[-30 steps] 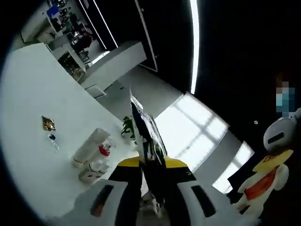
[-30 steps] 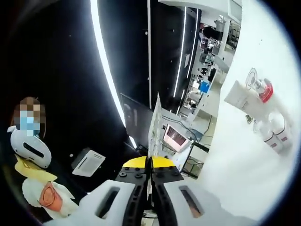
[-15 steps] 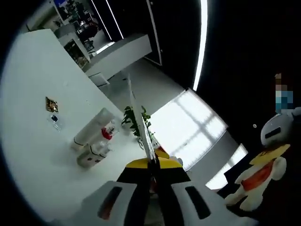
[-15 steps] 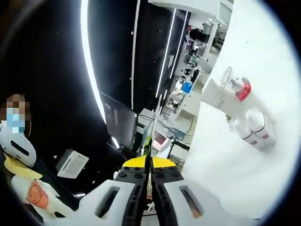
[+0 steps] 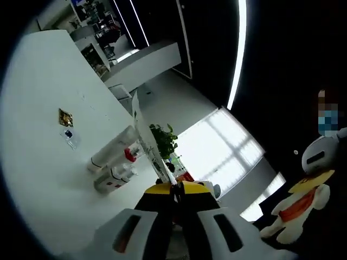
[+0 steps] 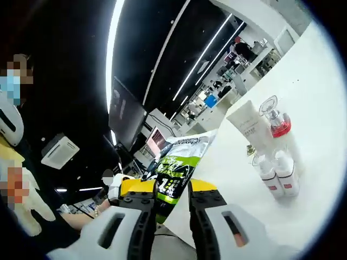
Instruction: Arrange the skincare products in the storage area until every visible bottle or jar stands upright without overlapping.
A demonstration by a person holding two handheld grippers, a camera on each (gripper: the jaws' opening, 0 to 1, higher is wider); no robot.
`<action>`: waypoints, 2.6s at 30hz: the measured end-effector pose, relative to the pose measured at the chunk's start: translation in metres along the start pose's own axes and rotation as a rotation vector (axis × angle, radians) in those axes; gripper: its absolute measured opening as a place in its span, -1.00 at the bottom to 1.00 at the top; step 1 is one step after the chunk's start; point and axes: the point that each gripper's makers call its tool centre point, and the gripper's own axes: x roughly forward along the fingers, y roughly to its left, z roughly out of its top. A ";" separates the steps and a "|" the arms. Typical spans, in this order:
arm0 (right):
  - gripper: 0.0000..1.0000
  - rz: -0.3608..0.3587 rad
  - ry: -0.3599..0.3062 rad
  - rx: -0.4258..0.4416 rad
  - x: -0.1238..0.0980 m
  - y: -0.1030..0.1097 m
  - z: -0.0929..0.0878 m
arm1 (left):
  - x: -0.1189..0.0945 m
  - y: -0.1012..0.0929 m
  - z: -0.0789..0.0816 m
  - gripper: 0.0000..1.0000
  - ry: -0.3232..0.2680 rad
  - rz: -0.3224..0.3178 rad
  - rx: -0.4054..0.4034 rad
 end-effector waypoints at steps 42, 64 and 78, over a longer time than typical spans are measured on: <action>0.88 -0.225 0.185 -0.244 -0.040 -0.070 -0.011 | 0.016 0.120 -0.021 -1.00 0.165 0.209 -0.071; 0.99 -0.321 0.235 -0.262 -0.053 -0.091 -0.018 | 0.008 0.176 -0.049 -1.00 0.291 0.375 -0.006; 0.94 -0.332 0.237 -0.246 -0.053 -0.093 -0.019 | -0.006 0.199 -0.044 -0.95 0.355 0.488 0.315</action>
